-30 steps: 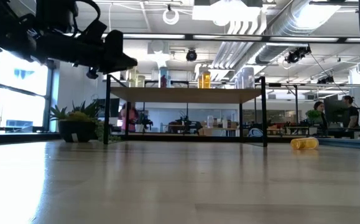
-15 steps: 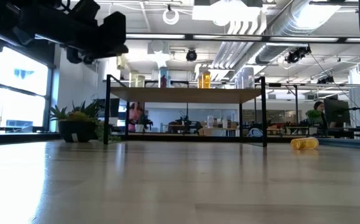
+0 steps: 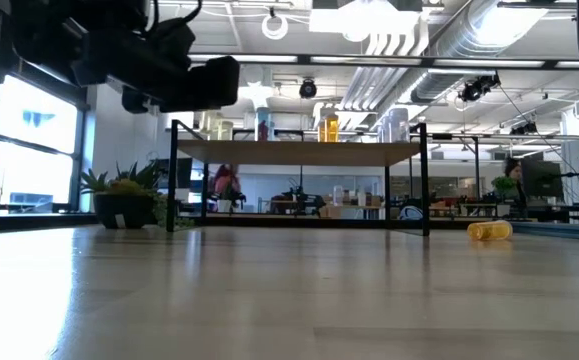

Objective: Pick and place medicine bottles onto shelf by color
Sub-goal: Put the yellow pill bottle on the shelf aligned with the other yellow pill bottles

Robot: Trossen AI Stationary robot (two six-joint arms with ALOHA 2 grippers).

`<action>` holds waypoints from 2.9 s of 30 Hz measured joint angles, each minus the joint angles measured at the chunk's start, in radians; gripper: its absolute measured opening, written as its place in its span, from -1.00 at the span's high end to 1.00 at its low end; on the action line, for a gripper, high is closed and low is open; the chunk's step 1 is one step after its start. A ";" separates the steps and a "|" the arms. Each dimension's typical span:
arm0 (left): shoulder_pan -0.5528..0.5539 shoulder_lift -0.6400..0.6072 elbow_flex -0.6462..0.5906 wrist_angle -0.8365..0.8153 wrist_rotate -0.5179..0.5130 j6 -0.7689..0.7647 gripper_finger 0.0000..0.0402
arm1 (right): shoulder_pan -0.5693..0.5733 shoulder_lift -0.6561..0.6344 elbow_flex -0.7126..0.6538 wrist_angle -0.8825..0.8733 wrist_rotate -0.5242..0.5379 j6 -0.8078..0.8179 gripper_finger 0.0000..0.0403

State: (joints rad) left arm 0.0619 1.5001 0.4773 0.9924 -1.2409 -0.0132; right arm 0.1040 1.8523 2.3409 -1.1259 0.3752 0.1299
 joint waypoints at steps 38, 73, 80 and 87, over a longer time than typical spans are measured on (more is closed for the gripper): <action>0.115 0.058 0.044 -0.011 0.007 -0.081 0.52 | 0.000 0.000 0.000 -0.011 0.000 0.003 0.01; 0.109 0.057 0.044 -0.039 0.036 -0.108 0.11 | 0.000 0.000 0.000 -0.015 0.000 0.001 0.01; 0.100 0.057 0.044 -0.029 0.042 -0.108 -0.02 | 0.000 0.000 0.000 -0.015 0.000 0.001 0.01; 0.092 0.057 0.044 -0.023 0.043 -0.107 -0.02 | 0.000 0.000 0.000 -0.015 0.000 0.000 0.01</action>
State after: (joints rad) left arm 0.1538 1.5574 0.5209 0.9697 -1.1974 -0.1204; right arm 0.1041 1.8526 2.3409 -1.1412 0.3748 0.1303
